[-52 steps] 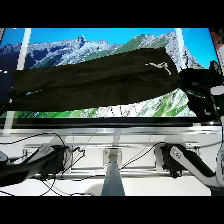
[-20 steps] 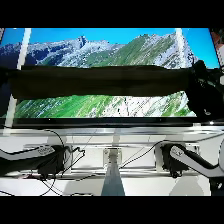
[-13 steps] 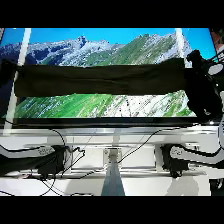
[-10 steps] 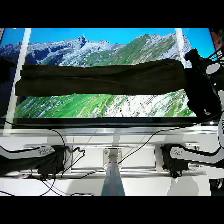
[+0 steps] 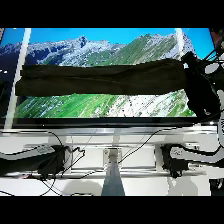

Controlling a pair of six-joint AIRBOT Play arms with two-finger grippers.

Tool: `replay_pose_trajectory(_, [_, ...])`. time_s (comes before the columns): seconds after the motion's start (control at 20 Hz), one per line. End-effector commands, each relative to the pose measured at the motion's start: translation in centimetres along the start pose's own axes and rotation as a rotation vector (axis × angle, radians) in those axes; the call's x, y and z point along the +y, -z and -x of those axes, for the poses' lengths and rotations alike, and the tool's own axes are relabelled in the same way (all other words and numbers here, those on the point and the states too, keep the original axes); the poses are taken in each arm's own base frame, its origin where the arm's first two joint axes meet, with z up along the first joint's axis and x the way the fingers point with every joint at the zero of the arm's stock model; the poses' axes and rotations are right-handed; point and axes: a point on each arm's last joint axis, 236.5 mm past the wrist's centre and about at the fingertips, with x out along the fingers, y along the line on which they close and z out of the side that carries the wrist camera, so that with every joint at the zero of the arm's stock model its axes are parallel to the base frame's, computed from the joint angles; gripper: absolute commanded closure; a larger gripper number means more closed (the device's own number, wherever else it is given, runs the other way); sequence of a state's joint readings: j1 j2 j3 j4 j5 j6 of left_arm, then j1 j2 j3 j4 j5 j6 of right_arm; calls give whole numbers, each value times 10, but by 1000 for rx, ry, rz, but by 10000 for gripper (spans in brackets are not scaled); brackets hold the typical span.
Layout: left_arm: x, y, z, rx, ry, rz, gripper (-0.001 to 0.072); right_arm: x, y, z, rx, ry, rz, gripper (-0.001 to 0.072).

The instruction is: Fold the clothes and pants, and hang the long-sleeved shirts on hangers.

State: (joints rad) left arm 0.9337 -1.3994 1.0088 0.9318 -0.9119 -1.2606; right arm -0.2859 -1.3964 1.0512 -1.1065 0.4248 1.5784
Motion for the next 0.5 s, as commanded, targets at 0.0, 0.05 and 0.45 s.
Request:
replay_pose_trajectory(0.0, [30,43,-3,96,36,105,86,1,14,1,61,-1,4,132])
replay_pose_trajectory(0.05, [26,42,-8,80,68,116,86,1,20,1,88,-2,5,131])
replay_pose_trajectory(0.45, [-22,14,-77,-57,243,172,89,68,19,19,164,-114,180,91])
